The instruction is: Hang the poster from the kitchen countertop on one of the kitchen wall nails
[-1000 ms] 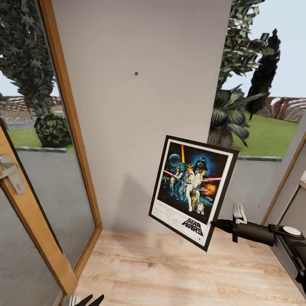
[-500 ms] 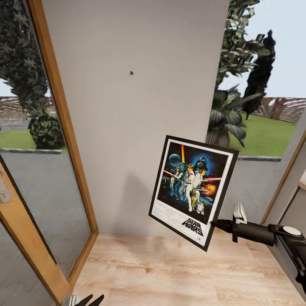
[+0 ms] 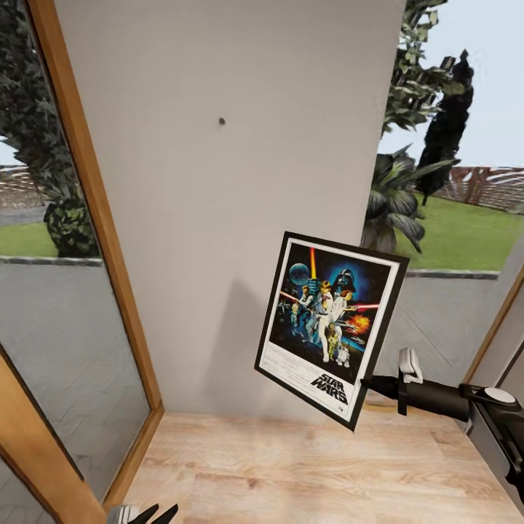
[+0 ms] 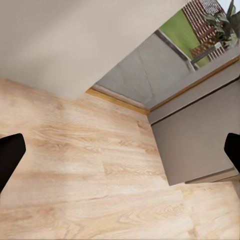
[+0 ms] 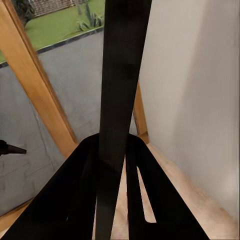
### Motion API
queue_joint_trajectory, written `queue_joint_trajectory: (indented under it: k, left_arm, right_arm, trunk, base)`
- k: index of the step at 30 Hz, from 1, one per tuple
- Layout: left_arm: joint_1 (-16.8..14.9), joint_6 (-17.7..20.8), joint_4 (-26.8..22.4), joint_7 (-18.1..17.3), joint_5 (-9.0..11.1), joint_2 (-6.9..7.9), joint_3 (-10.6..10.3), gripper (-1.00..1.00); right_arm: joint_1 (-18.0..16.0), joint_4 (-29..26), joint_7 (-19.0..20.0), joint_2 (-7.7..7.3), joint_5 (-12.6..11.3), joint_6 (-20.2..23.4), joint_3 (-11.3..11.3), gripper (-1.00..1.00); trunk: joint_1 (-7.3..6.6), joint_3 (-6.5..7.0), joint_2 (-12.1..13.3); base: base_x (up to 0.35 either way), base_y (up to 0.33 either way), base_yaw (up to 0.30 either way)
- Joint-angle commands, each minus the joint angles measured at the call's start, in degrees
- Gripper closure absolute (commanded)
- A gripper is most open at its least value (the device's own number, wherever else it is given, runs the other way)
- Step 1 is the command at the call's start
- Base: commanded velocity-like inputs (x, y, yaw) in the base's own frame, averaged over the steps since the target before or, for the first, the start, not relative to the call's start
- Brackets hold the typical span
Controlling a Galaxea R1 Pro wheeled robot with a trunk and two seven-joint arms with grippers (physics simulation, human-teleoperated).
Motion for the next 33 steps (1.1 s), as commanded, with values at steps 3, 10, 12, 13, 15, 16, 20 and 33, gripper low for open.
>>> queue_joint_trajectory:
  k: [3,10,12,13,15,16,20,33]
  left_arm:
    - [-0.1,-0.4,0.1,-0.2,0.0,0.03,0.1,-1.0]
    - [-0.1,-0.4,0.1,-0.1,0.0,0.04,0.1,-1.0]
    - [-0.1,-0.4,0.1,-0.1,0.0,0.04,0.1,-1.0]
    - [-0.1,-0.4,0.1,-0.1,0.0,0.04,0.1,-1.0]
    - [-0.1,-0.4,0.1,-0.1,0.0,0.04,0.1,-1.0]
    - [-0.1,-0.4,0.1,-0.1,0.0,0.04,0.1,-1.0]
    - [-0.1,-0.3,0.1,-0.1,0.0,0.04,0.1,-1.0]
    - [-0.1,-0.7,7.0,-0.2,-0.1,0.62,1.3,-1.0]
  right_arm:
    - [0.0,0.0,0.4,0.0,-0.3,0.9,0.0,1.0]
    - [0.0,0.0,0.4,-0.04,-0.3,0.9,0.1,1.0]
    - [0.0,0.0,0.4,-0.04,-0.3,0.9,0.1,1.0]
    - [0.0,0.0,0.4,-0.04,-0.3,1.0,0.1,1.0]
    - [0.0,0.0,0.4,-0.04,-0.3,1.0,0.0,1.0]
    - [0.0,0.0,0.4,-0.04,-0.4,0.9,0.0,1.0]
    - [0.0,0.0,0.6,-0.04,-0.4,0.9,0.0,1.0]
    - [-0.1,-10.0,0.6,3.7,-0.3,5.4,0.2,1.0]
  trunk:
    - [0.06,-0.09,-0.1]
    - [0.06,-0.09,-0.1]
    - [0.06,-0.09,-0.1]
    - [0.06,-0.09,-0.1]
    - [0.06,-0.09,-0.1]
    - [0.06,-0.09,-0.1]
    - [0.06,-0.09,-0.1]
    - [0.06,-0.09,-0.1]
  base:
    - [0.167,0.0,0.0]
    - [0.03,0.0,0.0]
    - [0.004,0.0,0.0]
    - [0.003,0.0,0.0]
    - [0.001,0.0,0.0]
    - [0.0,0.0,0.0]
    - [0.0,0.0,0.0]
    - [0.0,0.0,0.0]
